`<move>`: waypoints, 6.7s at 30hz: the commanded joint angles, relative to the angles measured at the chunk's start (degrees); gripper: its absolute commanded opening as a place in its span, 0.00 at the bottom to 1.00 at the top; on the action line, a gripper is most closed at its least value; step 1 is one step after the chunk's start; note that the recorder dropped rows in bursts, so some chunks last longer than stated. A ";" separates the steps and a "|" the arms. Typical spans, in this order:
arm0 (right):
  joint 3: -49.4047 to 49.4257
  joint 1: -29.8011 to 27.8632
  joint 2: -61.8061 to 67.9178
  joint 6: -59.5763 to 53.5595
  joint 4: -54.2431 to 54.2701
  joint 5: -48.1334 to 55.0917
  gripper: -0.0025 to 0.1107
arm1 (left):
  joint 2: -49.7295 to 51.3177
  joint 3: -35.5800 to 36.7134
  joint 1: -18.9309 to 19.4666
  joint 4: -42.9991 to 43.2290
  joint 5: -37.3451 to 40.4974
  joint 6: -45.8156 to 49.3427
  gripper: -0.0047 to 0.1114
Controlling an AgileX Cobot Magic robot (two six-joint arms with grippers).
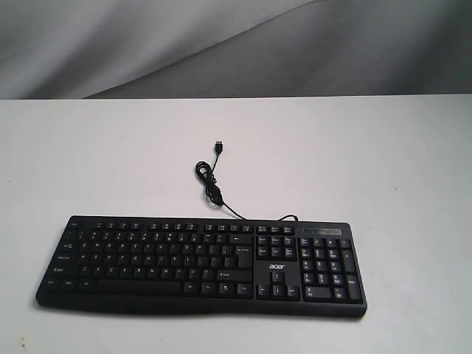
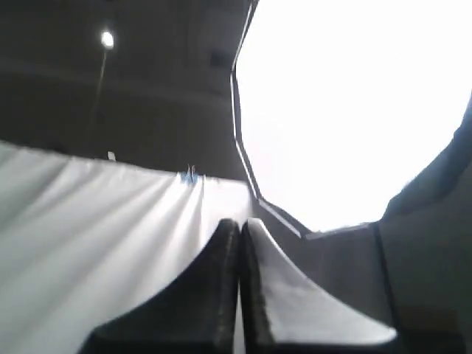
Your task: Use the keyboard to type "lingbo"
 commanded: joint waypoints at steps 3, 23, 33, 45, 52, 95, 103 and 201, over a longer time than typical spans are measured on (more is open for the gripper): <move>-3.55 -0.34 0.43 25.19 -4.85 -4.38 0.02 | -0.21 0.28 0.06 -0.21 -0.41 -0.12 0.04; -59.89 -0.34 74.34 110.27 -99.25 28.03 0.02 | -0.21 0.28 0.06 -0.21 -0.41 -0.12 0.04; -63.68 8.89 99.92 77.92 -99.25 73.53 0.02 | -0.21 0.28 0.06 -0.21 -0.41 -0.12 0.04; -80.18 23.81 108.27 -63.37 50.45 93.74 0.02 | -0.21 0.28 0.06 -0.21 -0.41 -0.12 0.04; -80.18 43.35 112.52 -60.80 39.39 89.25 0.02 | -0.21 0.28 0.06 -0.21 -0.41 -0.12 0.04; -76.57 45.83 119.50 -53.96 33.19 82.04 0.02 | -0.21 0.28 0.06 -0.21 -0.41 -0.12 0.04; -76.57 45.83 120.30 -54.02 33.19 81.39 0.02 | -0.21 0.28 0.06 -0.21 -0.41 -0.12 0.04; -81.23 50.49 122.35 -55.05 37.35 80.48 0.02 | -0.21 0.28 0.06 -0.21 -0.41 -0.12 0.04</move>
